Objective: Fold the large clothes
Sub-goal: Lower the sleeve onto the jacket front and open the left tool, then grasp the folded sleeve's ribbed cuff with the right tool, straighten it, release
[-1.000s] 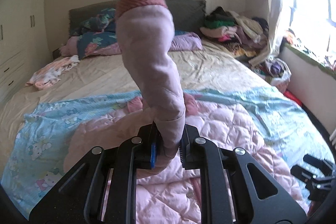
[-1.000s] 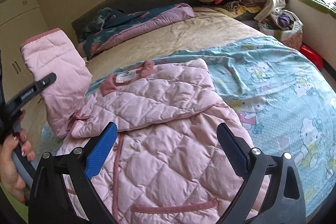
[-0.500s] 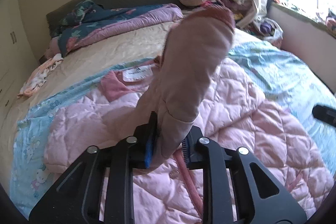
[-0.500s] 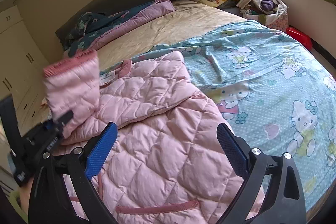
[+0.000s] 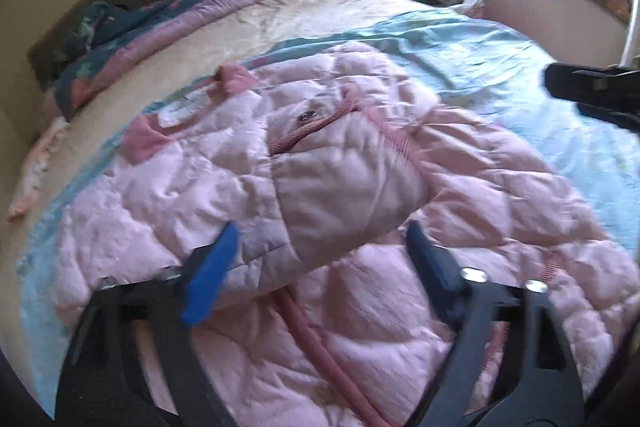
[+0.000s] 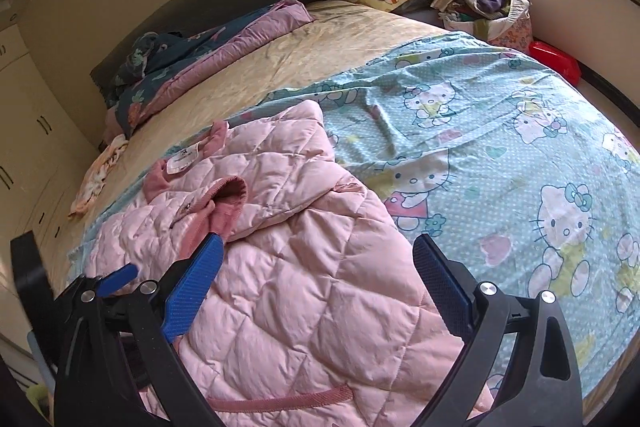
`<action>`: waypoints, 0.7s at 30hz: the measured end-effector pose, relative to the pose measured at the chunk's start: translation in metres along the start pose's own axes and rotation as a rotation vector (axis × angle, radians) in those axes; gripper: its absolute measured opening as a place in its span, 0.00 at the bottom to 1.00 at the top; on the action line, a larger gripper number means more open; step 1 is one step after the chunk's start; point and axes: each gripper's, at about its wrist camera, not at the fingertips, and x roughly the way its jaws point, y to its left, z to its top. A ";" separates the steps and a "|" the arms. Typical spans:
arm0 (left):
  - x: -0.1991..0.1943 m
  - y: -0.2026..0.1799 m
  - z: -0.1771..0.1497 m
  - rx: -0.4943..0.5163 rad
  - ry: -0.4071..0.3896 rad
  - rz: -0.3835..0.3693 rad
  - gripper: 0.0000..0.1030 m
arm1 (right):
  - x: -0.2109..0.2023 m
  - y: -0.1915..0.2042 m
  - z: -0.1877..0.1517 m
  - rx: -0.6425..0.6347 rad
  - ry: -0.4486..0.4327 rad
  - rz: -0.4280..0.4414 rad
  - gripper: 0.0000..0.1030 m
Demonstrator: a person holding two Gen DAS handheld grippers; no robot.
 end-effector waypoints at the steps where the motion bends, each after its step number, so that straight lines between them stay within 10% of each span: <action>1: -0.004 0.002 -0.001 -0.007 -0.006 -0.015 0.90 | 0.001 0.001 0.000 -0.002 0.003 -0.002 0.92; 21: -0.041 0.163 -0.040 -0.244 -0.075 0.172 0.91 | 0.075 0.090 -0.040 -0.058 0.200 0.156 0.92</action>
